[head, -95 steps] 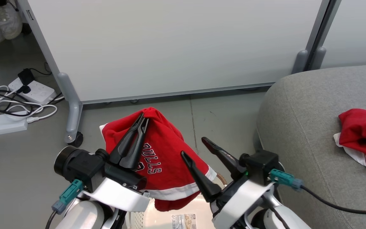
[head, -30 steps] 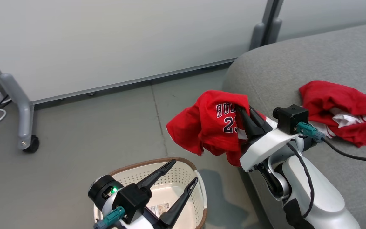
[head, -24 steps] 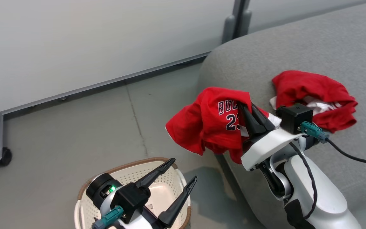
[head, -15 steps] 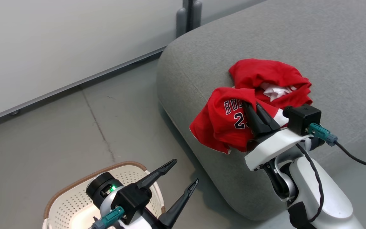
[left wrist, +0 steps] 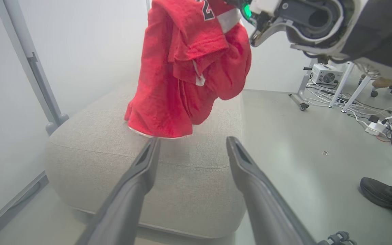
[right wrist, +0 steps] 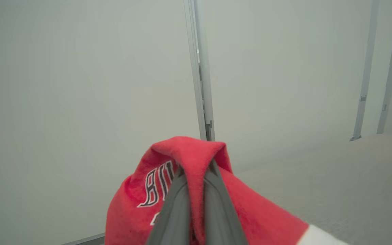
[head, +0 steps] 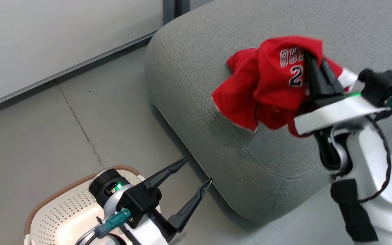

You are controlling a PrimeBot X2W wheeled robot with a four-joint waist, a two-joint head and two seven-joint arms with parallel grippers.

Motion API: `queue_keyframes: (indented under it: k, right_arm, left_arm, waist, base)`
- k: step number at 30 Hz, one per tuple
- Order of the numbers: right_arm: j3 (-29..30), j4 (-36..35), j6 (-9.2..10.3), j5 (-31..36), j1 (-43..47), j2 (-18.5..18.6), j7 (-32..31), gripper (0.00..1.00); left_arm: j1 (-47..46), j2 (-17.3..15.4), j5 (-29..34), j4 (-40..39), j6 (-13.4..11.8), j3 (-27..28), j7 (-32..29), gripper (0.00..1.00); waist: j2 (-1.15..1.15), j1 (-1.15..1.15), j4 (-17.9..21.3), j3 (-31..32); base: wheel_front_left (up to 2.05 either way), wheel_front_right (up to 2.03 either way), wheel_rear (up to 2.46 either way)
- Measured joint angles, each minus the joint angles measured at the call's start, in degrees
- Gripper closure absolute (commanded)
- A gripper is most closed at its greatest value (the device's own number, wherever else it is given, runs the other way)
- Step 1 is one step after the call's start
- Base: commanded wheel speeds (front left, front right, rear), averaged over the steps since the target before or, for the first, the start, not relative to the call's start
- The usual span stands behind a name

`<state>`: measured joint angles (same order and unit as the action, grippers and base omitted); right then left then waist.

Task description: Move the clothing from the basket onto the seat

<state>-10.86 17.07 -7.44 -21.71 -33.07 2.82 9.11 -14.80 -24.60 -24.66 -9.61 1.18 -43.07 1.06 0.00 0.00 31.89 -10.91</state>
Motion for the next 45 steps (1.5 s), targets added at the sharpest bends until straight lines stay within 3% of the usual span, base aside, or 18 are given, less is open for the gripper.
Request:
queue_keyframes:
  k: [7, 15, 24, 30, 31, 32, 33, 34, 39, 45]
  right_arm:
    - [7.9, 2.0, 0.00, 0.2, -12.8, 2.2, 0.5, 1.00]
    - [14.2, 10.6, 0.00, 1.0, -22.9, 5.4, 3.1, 1.00]
    - [18.6, 24.0, 0.00, 1.9, -26.2, 7.1, 5.5, 1.00]
    - [26.6, 30.1, 0.00, 2.6, -26.1, 7.6, 5.7, 1.00]
    - [28.4, 29.9, -0.01, 2.6, -25.8, 7.3, 5.7, 0.86]
    - [30.1, 29.7, -0.01, 2.8, -25.1, 7.2, 5.8, 0.53]
    - [31.3, 29.6, -0.01, 3.4, -24.3, 7.1, 5.8, 0.11]
    - [32.6, 29.4, 0.01, 4.2, -23.5, 6.8, 5.8, 0.00]
    - [35.7, 27.2, -0.03, 7.4, -21.4, 5.8, 5.8, 0.00]
    - [35.4, 22.6, -0.03, 9.7, -17.2, 5.7, 5.8, 0.00]
  left_arm:
    - [-3.7, -0.9, 1.3, -2.1, -0.1, 1.2, -0.4, 0.00]
    - [-8.3, -2.7, 2.7, -4.9, 1.3, 2.0, -2.3, 0.00]
    - [-12.4, -4.9, 4.0, -7.8, 2.8, 2.0, -4.4, 0.00]
    - [-14.7, -6.2, 4.6, -9.1, 3.6, 1.5, -5.8, 0.00]
    - [-15.0, -6.4, 4.6, -9.2, 3.8, 1.5, -5.9, 0.00]
    - [-15.3, -6.5, 4.8, -9.2, 3.8, 1.4, -6.0, 0.00]
    - [-15.5, -6.6, 4.8, -9.2, 3.9, 1.3, -6.0, 0.00]
    - [-15.6, -6.6, 4.9, -9.2, 3.9, 1.2, -6.1, 0.00]
    - [-15.9, -6.6, 4.6, -8.2, 3.9, 1.0, -5.5, 0.00]
    - [-14.6, -5.4, 3.8, -6.1, 3.2, 0.9, -3.2, 0.00]
  waist:
    - [0.00, 0.00, -1.4, -2.8]
    - [0.00, 0.00, -5.0, -9.3]
    - [0.00, 0.00, -8.1, -17.8]
    - [0.00, 0.00, -9.8, -23.3]
    - [0.00, 0.00, -10.1, -24.1]
    - [0.00, 0.00, -10.3, -24.7]
    - [0.00, 0.00, -10.6, -25.3]
    - [0.00, 0.00, -10.9, -25.7]
    - [0.00, 0.00, -11.3, -25.5]
    - [0.00, 0.00, -10.9, -21.9]
  base:
    - [0.00, 0.00, 0.00]
    - [0.00, 0.00, 0.00]
    - [0.00, 0.00, 0.00]
    - [0.00, 0.00, 0.00]
    - [0.00, 0.00, 0.00]
    - [0.00, 0.00, 0.00]
    - [0.00, 0.00, 0.00]
    - [0.00, 0.00, 0.00]
    - [0.00, 0.00, 0.00]
    - [0.00, 0.00, 0.00]
